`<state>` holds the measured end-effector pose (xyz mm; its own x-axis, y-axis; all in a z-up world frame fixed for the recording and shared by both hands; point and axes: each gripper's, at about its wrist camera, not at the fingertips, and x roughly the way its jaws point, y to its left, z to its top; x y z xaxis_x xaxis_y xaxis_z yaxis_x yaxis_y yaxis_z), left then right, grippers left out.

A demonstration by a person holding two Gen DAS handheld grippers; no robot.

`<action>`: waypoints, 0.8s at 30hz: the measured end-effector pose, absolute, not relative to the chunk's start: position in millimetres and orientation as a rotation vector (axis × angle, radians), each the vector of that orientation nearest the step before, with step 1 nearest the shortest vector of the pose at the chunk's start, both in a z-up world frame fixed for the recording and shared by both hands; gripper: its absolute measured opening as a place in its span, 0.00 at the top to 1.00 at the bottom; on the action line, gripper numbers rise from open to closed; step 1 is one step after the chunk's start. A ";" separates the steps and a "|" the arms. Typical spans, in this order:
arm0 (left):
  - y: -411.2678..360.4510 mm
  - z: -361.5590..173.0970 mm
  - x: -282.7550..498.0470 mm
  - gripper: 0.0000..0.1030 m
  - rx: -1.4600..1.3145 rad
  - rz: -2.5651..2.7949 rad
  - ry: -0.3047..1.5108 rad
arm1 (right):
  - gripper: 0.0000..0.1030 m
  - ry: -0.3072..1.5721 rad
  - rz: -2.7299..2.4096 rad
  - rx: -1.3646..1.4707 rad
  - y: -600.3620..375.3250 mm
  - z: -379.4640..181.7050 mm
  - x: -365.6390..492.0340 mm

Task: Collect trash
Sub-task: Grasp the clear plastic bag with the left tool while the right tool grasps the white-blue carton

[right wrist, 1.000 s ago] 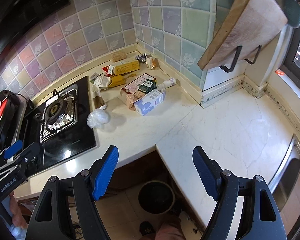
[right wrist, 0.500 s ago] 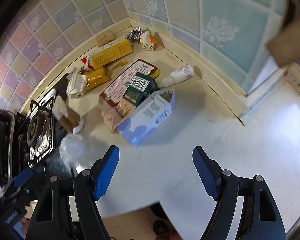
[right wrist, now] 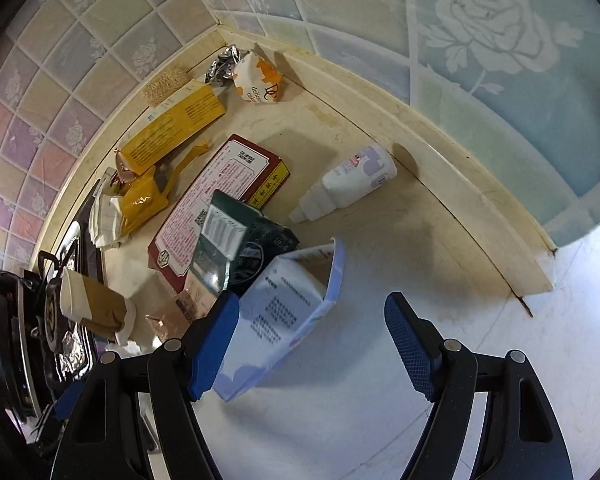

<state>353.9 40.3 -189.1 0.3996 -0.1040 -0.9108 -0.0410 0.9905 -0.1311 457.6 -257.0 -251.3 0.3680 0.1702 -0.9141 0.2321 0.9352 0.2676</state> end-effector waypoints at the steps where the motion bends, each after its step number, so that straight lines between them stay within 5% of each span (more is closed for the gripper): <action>1: 40.9 -190.1 354.3 0.22 -0.141 -0.038 1.163 | 0.25 1.202 -0.036 0.395 -256.1 -253.2 462.2; 8: 43.7 -194.9 360.0 0.22 -0.148 -0.038 1.167 | 0.27 1.239 -0.037 0.441 -244.5 -259.8 474.8; 15: 44.1 -201.5 364.9 0.23 -0.158 -0.048 1.175 | 0.50 1.284 -0.020 0.481 -235.5 -265.4 477.4; 24: 40.6 -212.4 369.7 0.52 -0.184 -0.071 1.207 | 0.65 1.254 0.006 0.508 -238.2 -261.9 452.6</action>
<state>369.7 40.6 -212.4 0.3558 -0.1526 -0.9220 -0.0428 0.9829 -0.1792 452.6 -238.2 -261.9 0.3261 0.2769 -0.9039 0.2687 0.8896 0.3695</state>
